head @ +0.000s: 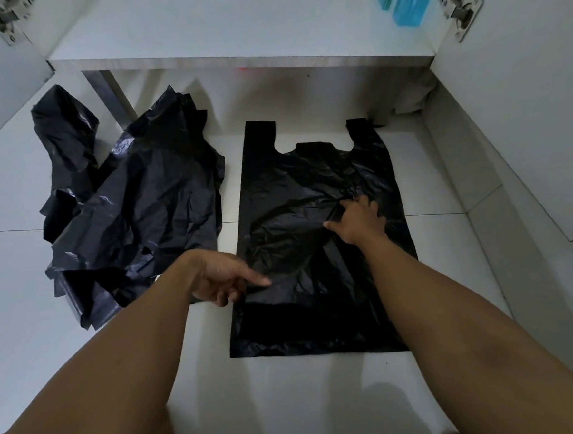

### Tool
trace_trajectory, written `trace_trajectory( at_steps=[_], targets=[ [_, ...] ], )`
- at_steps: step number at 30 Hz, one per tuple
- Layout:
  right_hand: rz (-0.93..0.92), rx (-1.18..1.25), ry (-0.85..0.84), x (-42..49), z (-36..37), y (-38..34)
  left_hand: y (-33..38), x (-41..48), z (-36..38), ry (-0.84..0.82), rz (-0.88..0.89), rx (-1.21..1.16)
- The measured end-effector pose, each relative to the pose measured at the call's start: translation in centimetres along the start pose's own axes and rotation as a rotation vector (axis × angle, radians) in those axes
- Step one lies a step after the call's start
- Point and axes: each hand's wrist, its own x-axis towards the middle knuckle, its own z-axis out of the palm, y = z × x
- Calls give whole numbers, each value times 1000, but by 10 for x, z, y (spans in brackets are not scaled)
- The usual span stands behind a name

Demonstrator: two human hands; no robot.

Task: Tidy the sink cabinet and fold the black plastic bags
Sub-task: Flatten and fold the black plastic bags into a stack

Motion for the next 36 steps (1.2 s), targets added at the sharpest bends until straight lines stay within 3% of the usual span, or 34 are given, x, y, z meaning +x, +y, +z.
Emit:
trace_trajectory(
  at_steps=[8,11,13,14,17,23,31,36],
  targets=[
    [-27,-14,27,-3,3,-4,24,-17,-3,179,-317,429],
    [-70,14,188,-11,5,-8,38,-16,-10,538,-141,457],
    [-109,1,197,-16,10,-9,39,-4,-16,839,86,469],
    [-120,-13,175,-18,13,-9,39,4,-16,876,167,450],
    [-111,-34,125,-25,26,-7,32,24,-6,818,217,517],
    [-105,-43,157,-31,39,-18,21,35,-2,921,186,735],
    [-111,-30,218,-28,40,-28,18,40,-6,963,215,686],
    [-178,-64,119,-28,46,-28,19,41,-10,974,228,672]
  ],
)
